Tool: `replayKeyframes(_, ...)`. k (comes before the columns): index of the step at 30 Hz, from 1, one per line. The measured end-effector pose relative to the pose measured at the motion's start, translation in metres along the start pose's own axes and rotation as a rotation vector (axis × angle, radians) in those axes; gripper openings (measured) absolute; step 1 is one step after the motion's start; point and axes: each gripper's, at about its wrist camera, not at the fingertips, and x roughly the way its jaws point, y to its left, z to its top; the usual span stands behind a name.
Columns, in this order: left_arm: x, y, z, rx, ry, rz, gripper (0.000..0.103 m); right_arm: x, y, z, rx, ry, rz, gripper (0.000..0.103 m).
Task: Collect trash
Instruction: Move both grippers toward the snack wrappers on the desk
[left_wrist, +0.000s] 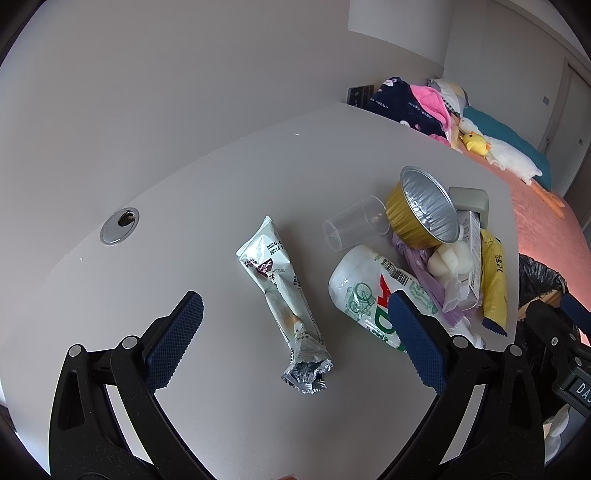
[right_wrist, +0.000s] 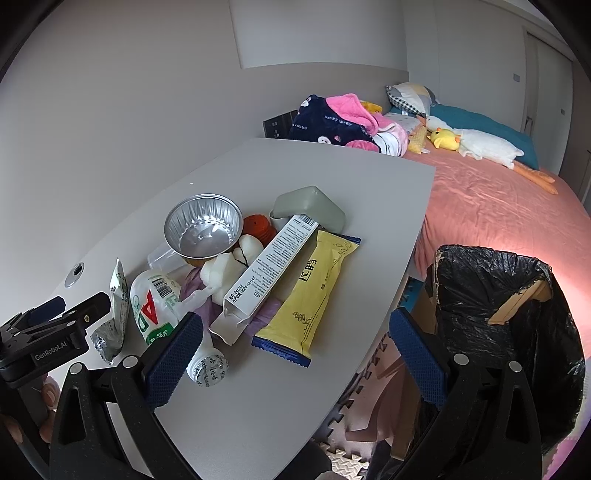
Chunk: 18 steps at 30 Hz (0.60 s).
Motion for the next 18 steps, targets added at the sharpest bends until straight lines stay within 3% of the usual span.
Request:
replayKeyframes(14, 0.003, 0.002, -0.002, -0.016, 0.017, -0.032, 0.097, 0.006, -0.006, -0.001, -0.001, 0.004, -0.001, 0.1)
replayKeyframes(18, 0.009, 0.005, 0.0, -0.019, 0.02, -0.003, 0.097, 0.012, -0.011, -0.004, 0.01, 0.007, -0.002, 0.1)
